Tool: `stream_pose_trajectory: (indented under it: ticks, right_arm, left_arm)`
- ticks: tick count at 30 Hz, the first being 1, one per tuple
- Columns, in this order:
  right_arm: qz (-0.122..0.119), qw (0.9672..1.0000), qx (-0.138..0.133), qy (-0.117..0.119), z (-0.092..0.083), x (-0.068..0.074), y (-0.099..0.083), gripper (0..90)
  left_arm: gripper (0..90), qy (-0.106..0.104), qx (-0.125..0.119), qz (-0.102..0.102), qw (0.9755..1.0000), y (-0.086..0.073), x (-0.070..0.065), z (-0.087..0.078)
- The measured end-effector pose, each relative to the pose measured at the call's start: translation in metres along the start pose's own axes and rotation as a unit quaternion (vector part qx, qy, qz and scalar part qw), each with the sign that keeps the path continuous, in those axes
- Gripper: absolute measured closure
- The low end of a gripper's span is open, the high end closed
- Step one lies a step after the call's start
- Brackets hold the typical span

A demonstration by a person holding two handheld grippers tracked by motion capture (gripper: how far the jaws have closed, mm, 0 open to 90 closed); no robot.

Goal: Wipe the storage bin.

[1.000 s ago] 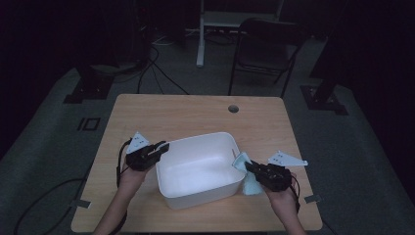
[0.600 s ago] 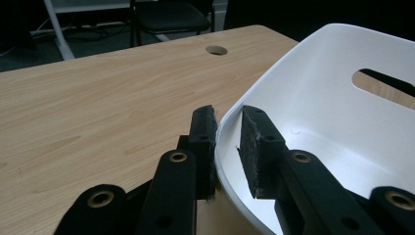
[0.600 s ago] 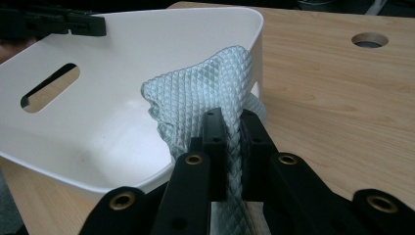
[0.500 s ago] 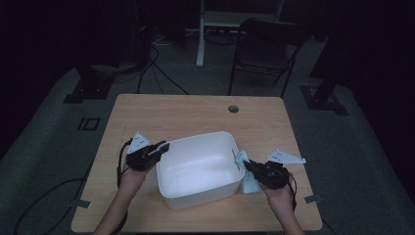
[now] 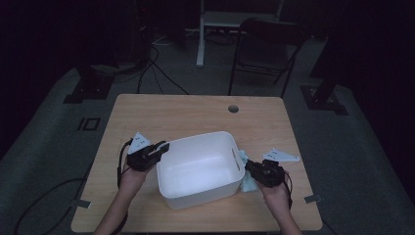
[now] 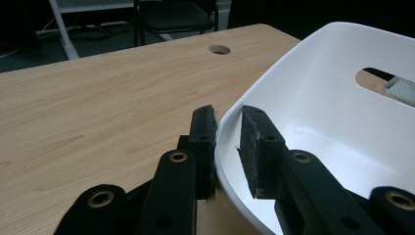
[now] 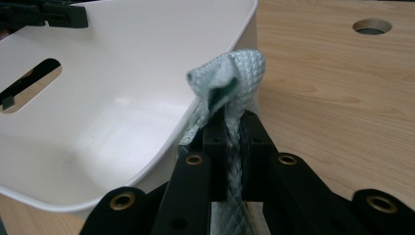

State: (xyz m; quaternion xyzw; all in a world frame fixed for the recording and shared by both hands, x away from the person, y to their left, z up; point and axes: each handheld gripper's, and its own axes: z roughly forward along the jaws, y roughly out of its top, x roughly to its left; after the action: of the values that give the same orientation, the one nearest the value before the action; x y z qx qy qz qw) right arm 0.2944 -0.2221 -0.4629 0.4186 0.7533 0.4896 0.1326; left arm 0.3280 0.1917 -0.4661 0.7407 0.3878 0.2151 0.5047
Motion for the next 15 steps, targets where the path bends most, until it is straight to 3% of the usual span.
stream_pose_trajectory:
  ticks: [7, 11, 15]
  right_arm:
    - [0.009, 0.9999, -0.009, 0.012, -0.001, -0.009, 0.008, 84.1]
    - [0.004, 0.9997, 0.008, 0.023, 0.005, -0.013, 0.007, 84.2]
    - [-0.001, 0.9996, 0.021, 0.018, 0.012, -0.015, 0.004, 84.2]
  left_arm:
    - [76.0, 0.001, 0.007, 0.011, 0.9999, 0.002, -0.002, 0.001]
    - [76.0, 0.002, 0.005, 0.007, 1.0000, 0.001, -0.002, 0.001]
    - [76.0, 0.003, 0.004, 0.005, 1.0000, 0.001, -0.002, 0.001]
